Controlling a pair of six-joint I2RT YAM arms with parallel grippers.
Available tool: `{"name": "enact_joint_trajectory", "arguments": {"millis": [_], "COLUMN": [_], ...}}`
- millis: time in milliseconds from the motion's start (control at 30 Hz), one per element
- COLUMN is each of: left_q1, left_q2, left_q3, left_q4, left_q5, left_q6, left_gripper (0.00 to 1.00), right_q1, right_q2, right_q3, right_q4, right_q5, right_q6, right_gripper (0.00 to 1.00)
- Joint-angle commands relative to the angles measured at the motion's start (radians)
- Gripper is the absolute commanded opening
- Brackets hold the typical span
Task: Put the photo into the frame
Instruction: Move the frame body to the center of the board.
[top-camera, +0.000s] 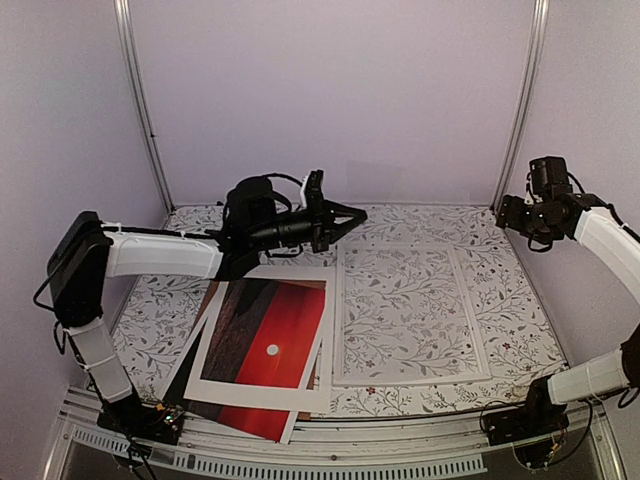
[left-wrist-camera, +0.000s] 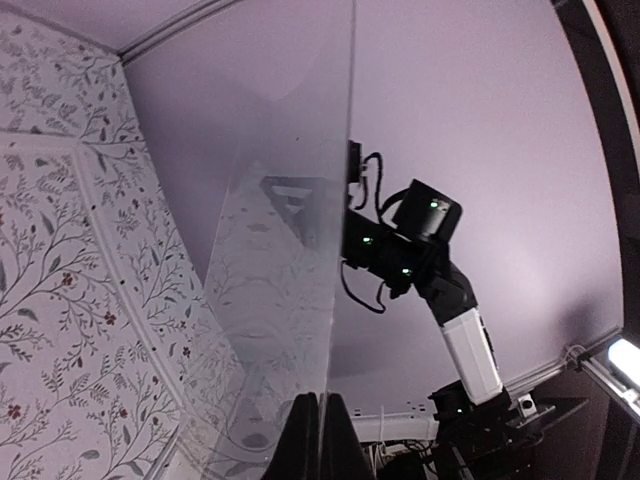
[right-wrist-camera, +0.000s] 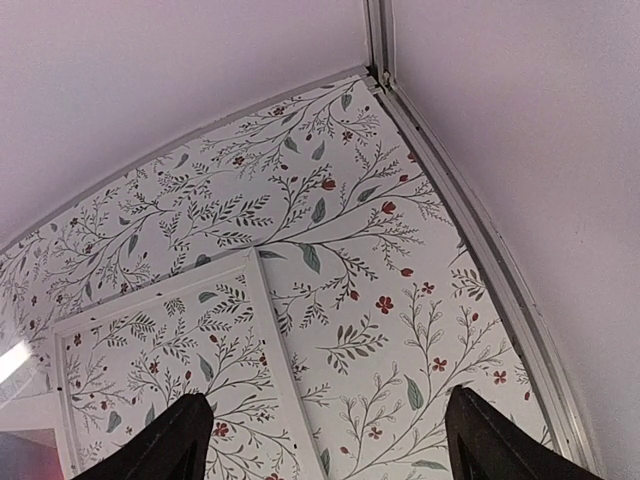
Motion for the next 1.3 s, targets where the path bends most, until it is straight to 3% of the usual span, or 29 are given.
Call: {"name": "enact_joint_trajectory", "arguments": {"millis": [0,233,667,867,1267], "left_q1": [0.010,0.014,0.022,0.026,0.028], "left_q2": [0.175,0.323,0.269,0.218,0.268], "left_q3": [-0.058,-0.070,-0.021,-0.068,-0.066], "left_q4": [0.099,0.045,-0.259,-0.181,-0.003], "left_q5": [-0.018,-0.010,-0.148,-0.197,-0.097], "left_q6": [-0.119,-0.073,0.274,0.386,0.432], "left_gripper": [0.00,0.00,0.00,0.00,0.00], "right_q1": [-0.001,0.000,0.001,0.001,0.001], "right_q2": [0.008,0.061,0.118,0.158,0.283], "right_q3": [0.016,-0.027,-0.118,-0.133,-0.173], "right_q4": [-0.018,-0.001,0.066,0.106,0.195], "right_q5": [0.004,-0.053,-0.177,-0.202,-0.348], "right_q6": [-0.023,-0.031,-0.025,-0.019,-0.037], "right_gripper": [0.84,0.83,0.82,0.82,0.81]}}
